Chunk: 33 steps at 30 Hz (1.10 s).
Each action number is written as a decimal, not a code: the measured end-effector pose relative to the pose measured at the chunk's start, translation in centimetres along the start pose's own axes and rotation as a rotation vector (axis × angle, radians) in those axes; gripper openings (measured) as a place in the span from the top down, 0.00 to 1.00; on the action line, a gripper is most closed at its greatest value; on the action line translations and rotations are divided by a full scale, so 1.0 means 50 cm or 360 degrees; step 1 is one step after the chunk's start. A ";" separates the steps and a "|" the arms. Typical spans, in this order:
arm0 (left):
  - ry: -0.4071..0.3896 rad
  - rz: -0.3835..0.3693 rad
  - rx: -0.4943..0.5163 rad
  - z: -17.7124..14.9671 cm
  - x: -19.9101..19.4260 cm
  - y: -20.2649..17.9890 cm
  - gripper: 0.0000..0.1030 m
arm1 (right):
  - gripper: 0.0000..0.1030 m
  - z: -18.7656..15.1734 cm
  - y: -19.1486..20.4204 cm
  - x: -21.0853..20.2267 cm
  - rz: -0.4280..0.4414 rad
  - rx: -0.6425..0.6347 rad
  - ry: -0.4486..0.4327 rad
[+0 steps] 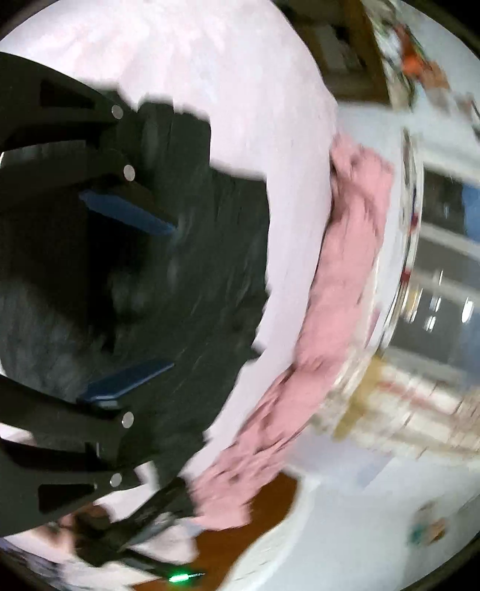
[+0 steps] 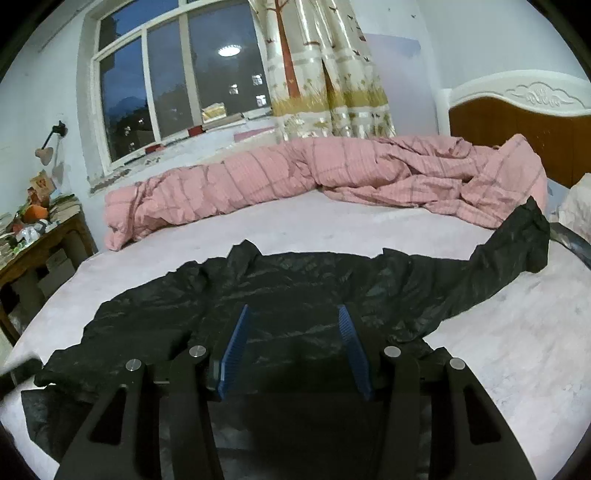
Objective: Fold large clothes
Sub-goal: 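Grasp the jacket sleeve with the left gripper and lift it toward the right gripper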
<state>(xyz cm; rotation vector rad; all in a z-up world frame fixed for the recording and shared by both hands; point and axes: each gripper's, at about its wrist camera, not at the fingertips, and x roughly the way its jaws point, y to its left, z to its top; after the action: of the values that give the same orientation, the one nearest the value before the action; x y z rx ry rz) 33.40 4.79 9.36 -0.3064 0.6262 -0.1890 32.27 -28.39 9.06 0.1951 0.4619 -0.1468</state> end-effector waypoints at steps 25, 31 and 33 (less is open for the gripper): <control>-0.0183 -0.0102 -0.0244 -0.007 0.015 0.083 1.00 | 0.48 -0.008 0.052 -0.014 0.0140 -0.0213 -0.0006; 0.0110 0.0267 -0.0510 -0.020 0.088 0.189 0.24 | 0.48 -0.054 0.143 -0.010 0.0369 -0.0462 0.0117; 0.0256 0.0225 -0.0667 -0.040 0.127 0.243 0.28 | 0.48 -0.070 0.165 -0.006 0.0363 -0.0505 0.0136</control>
<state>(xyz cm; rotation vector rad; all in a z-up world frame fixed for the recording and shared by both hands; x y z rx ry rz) 38.24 14.05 0.24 -0.6532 0.8440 0.0570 32.04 -19.59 7.37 -0.0584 0.5373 0.1591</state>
